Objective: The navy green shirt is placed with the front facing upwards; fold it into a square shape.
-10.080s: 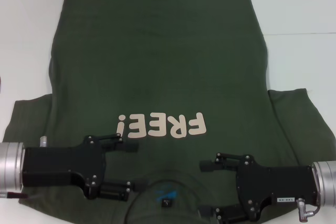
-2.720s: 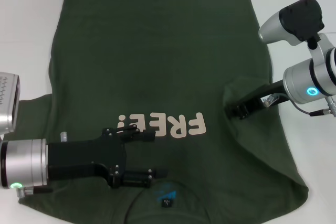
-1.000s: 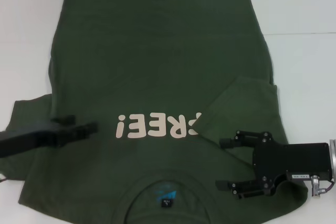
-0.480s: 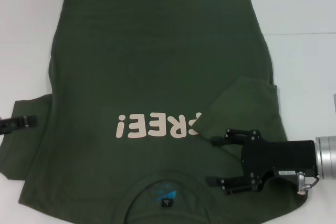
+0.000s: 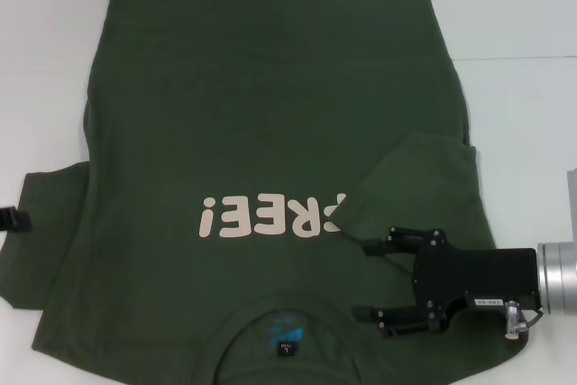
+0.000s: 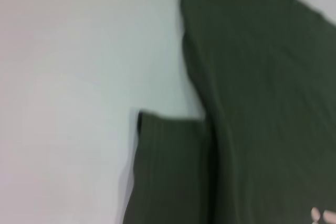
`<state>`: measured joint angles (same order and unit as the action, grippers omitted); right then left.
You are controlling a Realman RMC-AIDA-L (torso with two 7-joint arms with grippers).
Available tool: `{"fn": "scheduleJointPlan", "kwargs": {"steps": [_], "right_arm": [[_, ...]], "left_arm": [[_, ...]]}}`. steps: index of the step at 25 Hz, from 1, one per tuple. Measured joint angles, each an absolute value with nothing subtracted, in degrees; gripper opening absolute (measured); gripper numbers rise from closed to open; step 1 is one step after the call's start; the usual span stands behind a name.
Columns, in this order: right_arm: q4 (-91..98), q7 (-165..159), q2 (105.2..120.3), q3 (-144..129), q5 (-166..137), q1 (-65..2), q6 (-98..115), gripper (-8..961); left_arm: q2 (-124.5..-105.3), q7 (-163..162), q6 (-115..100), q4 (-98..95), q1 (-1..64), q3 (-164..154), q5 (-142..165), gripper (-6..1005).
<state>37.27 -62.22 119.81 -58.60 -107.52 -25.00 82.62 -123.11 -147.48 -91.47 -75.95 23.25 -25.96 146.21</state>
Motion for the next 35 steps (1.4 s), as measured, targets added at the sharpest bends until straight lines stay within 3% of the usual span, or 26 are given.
{"fn": "scheduleJointPlan", "kwargs": {"steps": [35], "right_arm": [[35.77,-62.65,119.97,-58.71,-107.75,-26.9,80.84,900]], "left_arm": [[-122.56,-148.25,-88.65,-66.59,24.45,-26.28,153.65,905]]}}
